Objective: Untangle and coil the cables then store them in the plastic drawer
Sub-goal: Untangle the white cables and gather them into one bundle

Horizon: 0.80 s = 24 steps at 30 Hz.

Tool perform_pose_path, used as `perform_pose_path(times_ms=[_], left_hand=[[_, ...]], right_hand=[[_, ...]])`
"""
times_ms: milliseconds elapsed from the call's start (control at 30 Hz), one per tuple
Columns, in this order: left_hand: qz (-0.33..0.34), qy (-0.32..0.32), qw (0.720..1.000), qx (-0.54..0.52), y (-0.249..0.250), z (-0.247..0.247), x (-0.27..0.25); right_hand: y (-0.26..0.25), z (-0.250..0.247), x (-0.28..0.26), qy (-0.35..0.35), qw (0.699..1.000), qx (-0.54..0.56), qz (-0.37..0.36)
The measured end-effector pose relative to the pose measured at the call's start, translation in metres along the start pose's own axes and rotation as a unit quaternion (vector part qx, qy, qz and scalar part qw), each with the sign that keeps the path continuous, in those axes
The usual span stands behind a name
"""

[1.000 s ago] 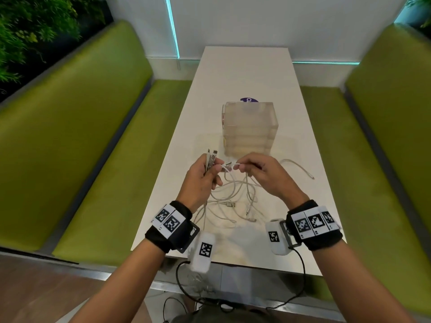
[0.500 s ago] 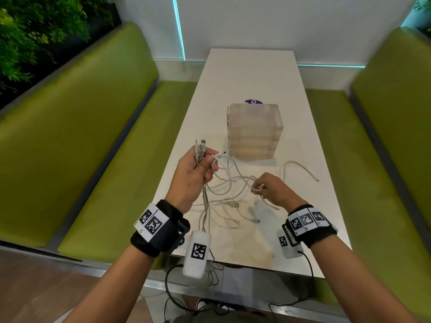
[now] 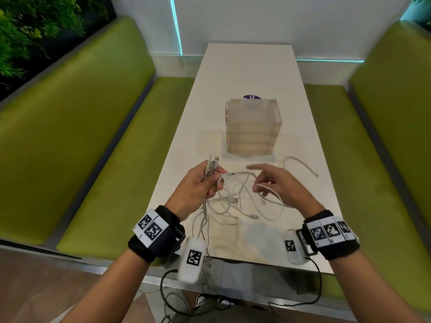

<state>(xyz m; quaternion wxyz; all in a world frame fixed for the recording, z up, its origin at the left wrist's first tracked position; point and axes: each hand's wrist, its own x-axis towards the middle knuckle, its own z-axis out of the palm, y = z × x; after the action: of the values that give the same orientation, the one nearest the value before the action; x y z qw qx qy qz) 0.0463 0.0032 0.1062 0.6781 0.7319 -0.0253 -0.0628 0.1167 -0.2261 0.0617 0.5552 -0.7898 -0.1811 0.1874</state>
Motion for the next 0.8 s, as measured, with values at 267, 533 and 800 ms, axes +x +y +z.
perform_pose_path(times_ms=[267, 533, 800], left_hand=[[-0.055, -0.170, 0.982, 0.055, -0.003, 0.007, -0.004], [-0.049, -0.203, 0.978, 0.026, 0.002, 0.005, -0.011], [-0.056, -0.087, 0.994, 0.021, -0.010, -0.012, -0.010]], right_hand=[[-0.041, 0.026, -0.017, -0.135, 0.990, 0.001, -0.030], [-0.033, 0.046, -0.022, -0.127, 0.989, 0.074, 0.026], [-0.029, 0.029, -0.024, -0.061, 0.993, 0.096, -0.038]])
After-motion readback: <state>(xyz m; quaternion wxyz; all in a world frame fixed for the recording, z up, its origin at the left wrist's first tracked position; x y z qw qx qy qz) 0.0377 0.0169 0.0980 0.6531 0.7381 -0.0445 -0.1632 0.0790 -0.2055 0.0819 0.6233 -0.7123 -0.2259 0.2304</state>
